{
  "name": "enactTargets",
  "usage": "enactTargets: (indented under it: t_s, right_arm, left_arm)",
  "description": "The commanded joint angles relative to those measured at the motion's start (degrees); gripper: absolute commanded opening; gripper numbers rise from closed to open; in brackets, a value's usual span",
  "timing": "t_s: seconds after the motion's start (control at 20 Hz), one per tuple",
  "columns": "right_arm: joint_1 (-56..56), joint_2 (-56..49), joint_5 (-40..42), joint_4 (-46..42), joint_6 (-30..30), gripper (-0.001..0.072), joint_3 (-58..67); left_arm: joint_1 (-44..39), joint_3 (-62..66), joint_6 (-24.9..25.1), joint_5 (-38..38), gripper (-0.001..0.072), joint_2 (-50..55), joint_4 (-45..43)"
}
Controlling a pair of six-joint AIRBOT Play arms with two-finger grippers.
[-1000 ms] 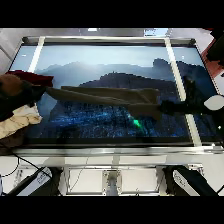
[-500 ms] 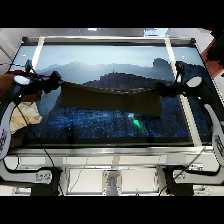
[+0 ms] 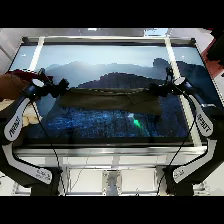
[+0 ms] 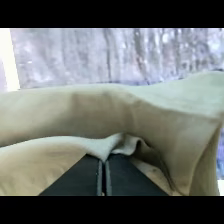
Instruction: Fold the shirts.
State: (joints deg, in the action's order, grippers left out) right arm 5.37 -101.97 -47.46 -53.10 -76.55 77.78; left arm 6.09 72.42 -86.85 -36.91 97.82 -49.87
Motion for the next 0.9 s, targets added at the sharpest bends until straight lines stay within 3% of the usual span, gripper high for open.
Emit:
enactTargets:
  t_s: [0.0,0.1,0.15,0.2,0.25,0.3,0.55,0.65,0.7,0.8,0.85]
  right_arm:
    - [0.15,-1.44,0.07,1.88,0.09,0.0032,0.90]
    - [0.59,-1.22,-3.69,1.90,0.13,0.0057,3.80]
    - [0.98,-0.92,-6.43,1.92,0.13,0.0128,5.84]
    - [1.66,-0.28,-9.49,1.75,0.11,0.0299,8.09]
    - [2.43,0.59,-12.37,1.36,0.11,0.0387,10.10]
    - [3.37,1.81,-15.41,0.63,0.09,0.0387,12.15]
    - [10.19,6.58,-23.61,-9.51,-2.71,0.0388,14.67]
    - [12.70,6.08,-23.74,-9.64,-3.37,0.0395,13.16]
    - [14.03,5.42,-23.15,-8.52,-3.32,0.0447,11.93]
    - [16.17,2.86,-22.95,-5.35,-2.62,0.0478,10.08]
    - [16.92,1.22,-23.23,-2.91,-1.11,0.0551,9.42]
  left_arm:
    - [-0.37,0.61,-0.15,-2.73,0.0012,0.85,0.59]
    - [-0.37,1.97,1.75,-7.26,0.0014,0.50,0.61]
    - [-0.35,3.02,2.89,-10.03,0.0040,0.17,0.63]
    - [-0.37,4.13,3.80,-12.59,0.0183,-0.37,0.63]
    - [-0.37,5.46,5.14,-15.30,0.0415,-1.18,1.22]
    - [-0.35,6.60,7.04,-17.46,0.0501,-2.12,2.60]
    - [-0.68,8.41,15.02,-19.63,0.0499,-6.99,11.74]
    - [-2.49,8.41,17.68,-19.65,0.0499,-7.10,12.96]
    - [-4.26,8.41,19.58,-18.88,0.0499,-7.10,12.74]
    - [-8.96,8.41,22.64,-14.23,0.0491,-7.10,11.08]
    - [-12.11,8.41,22.80,-9.51,0.0468,-7.08,8.37]
